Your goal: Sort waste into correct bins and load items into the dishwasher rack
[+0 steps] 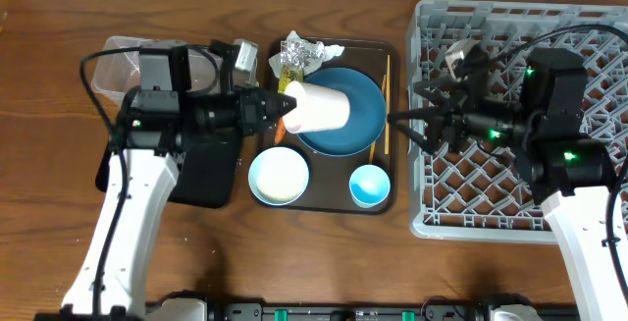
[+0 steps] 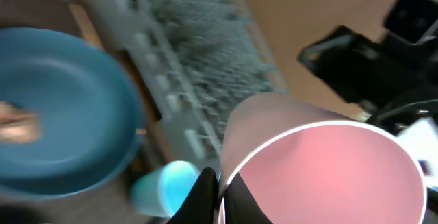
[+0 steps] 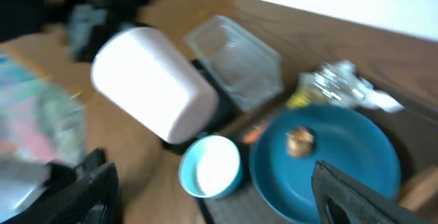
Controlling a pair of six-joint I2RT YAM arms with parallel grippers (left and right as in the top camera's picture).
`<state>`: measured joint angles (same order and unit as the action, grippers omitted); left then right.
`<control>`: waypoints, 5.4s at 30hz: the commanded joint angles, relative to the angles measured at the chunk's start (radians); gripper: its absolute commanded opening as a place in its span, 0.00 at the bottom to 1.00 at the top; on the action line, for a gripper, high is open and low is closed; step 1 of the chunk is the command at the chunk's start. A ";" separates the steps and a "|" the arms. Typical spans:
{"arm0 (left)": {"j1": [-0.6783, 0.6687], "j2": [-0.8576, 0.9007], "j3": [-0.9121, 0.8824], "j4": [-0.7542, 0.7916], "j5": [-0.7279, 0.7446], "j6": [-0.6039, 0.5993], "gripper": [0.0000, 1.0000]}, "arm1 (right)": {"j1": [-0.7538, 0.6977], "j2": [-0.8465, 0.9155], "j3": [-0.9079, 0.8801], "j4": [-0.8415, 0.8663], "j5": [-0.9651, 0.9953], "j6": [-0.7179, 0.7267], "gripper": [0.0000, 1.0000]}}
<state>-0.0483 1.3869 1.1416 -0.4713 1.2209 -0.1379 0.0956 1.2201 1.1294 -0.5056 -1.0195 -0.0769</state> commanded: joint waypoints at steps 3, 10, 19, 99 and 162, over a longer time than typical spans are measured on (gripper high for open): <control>0.003 0.033 0.024 0.036 0.302 -0.006 0.06 | 0.058 0.006 0.017 0.032 -0.158 -0.089 0.85; 0.003 0.035 0.024 0.064 0.350 -0.007 0.06 | 0.166 0.028 0.017 0.130 -0.154 -0.089 0.87; -0.029 0.035 0.024 0.077 0.349 -0.021 0.06 | 0.273 0.085 0.017 0.230 -0.103 -0.032 0.79; -0.003 0.035 0.024 0.136 0.192 -0.032 0.98 | -0.678 0.168 0.090 -0.564 0.831 0.420 0.99; -0.230 0.024 0.117 -0.121 -0.366 0.129 0.06 | -0.248 0.069 0.195 -0.385 0.323 0.215 0.95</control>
<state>-0.3676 1.3937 1.2549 -0.5934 0.5240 0.0158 -0.2306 1.2766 1.3121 -0.9009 -0.6827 0.1810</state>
